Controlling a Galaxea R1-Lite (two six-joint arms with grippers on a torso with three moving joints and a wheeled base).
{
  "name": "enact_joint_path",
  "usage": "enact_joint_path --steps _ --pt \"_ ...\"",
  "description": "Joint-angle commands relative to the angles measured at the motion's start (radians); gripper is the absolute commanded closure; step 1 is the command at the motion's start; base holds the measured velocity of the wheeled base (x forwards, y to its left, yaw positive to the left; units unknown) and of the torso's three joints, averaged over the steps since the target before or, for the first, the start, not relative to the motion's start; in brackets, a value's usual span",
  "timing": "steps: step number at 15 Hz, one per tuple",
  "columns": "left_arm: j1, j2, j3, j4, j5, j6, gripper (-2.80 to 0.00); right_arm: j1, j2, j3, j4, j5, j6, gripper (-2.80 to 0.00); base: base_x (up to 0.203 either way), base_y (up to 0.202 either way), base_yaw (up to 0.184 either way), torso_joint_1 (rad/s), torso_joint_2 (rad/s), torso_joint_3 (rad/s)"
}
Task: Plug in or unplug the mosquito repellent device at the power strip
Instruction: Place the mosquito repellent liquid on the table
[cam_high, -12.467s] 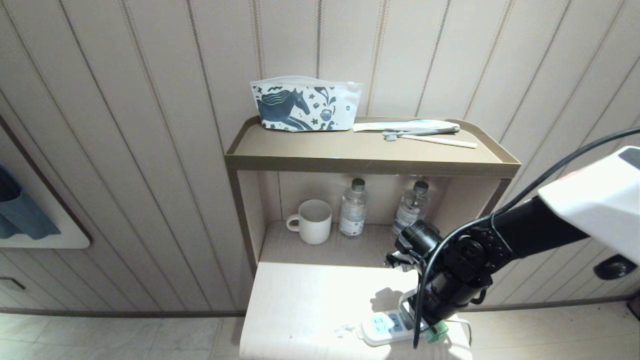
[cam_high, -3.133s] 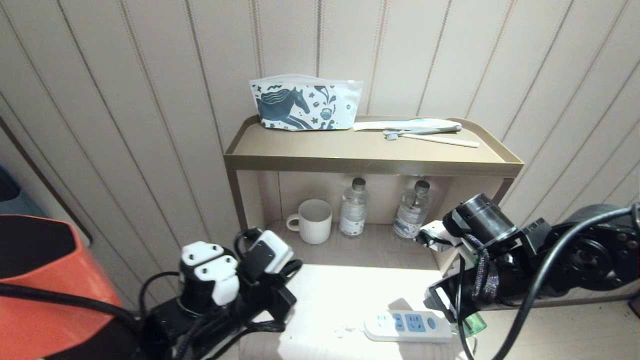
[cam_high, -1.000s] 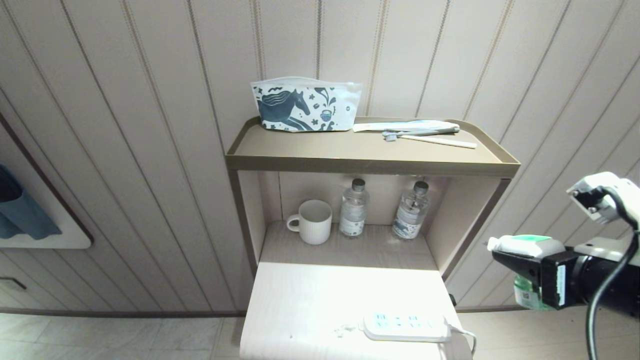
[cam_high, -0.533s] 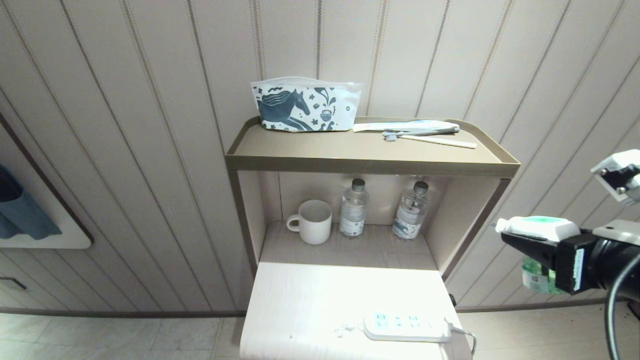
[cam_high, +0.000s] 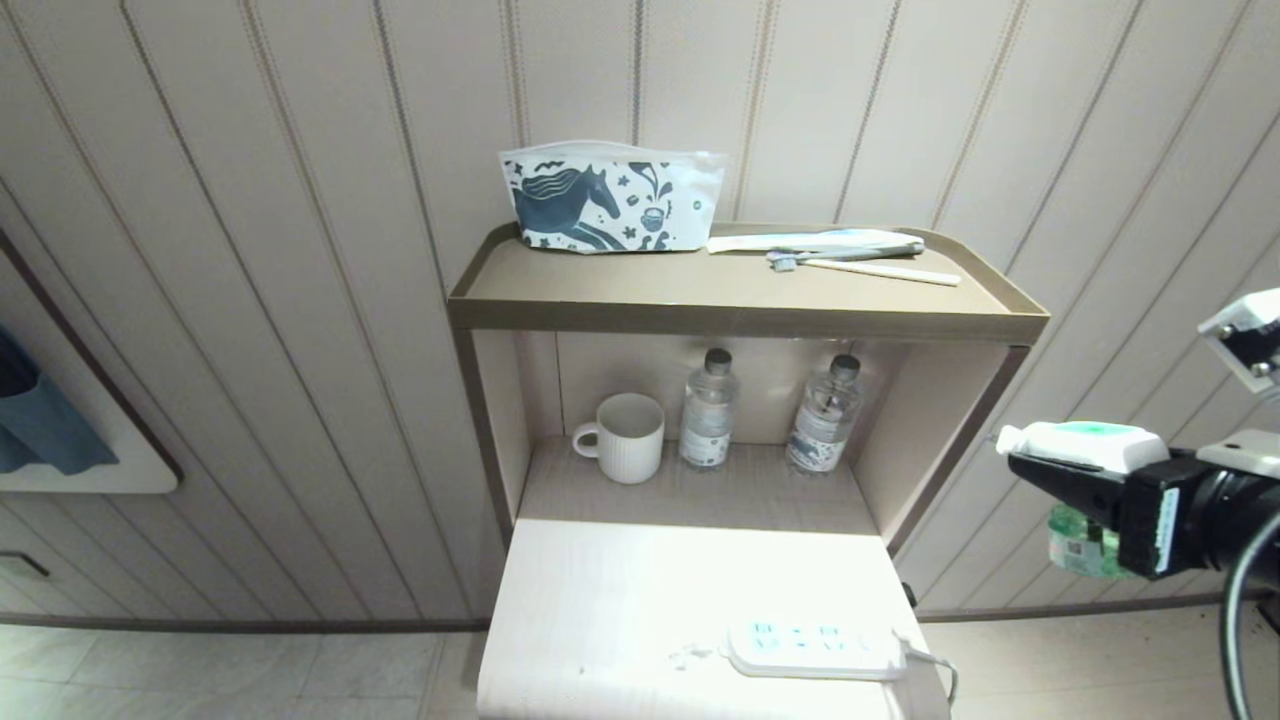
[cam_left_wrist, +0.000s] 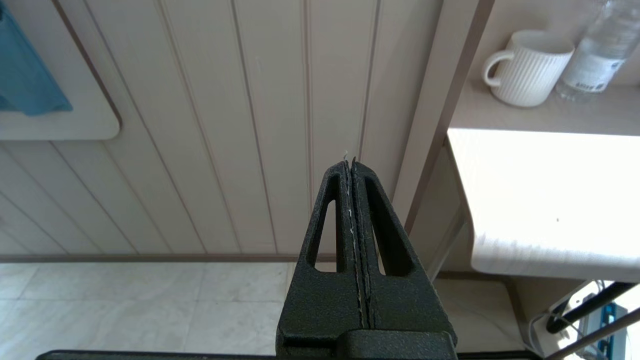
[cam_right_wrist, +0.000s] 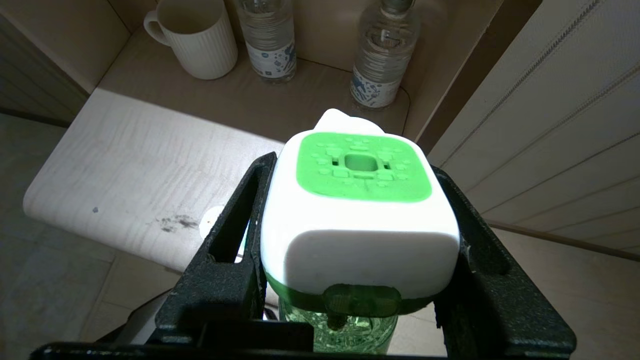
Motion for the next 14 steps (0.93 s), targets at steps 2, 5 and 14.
enact_joint_path --steps 2,5,14 --pt "0.000 0.002 0.000 0.001 0.000 0.000 0.00 0.001 -0.024 -0.001 0.006 -0.001 -0.001 0.00 0.000 0.000 0.000 -0.163 0.35 0.182" --pt "0.000 0.002 0.000 0.001 0.000 0.000 0.00 0.003 -0.038 -0.005 0.005 -0.003 -0.002 0.00 0.000 0.000 0.000 -0.175 0.38 0.206" --pt "0.000 0.002 0.001 0.001 0.000 0.000 0.00 0.004 -0.087 -0.009 0.011 -0.003 -0.010 0.00 0.000 0.000 0.000 -0.238 0.53 0.288"
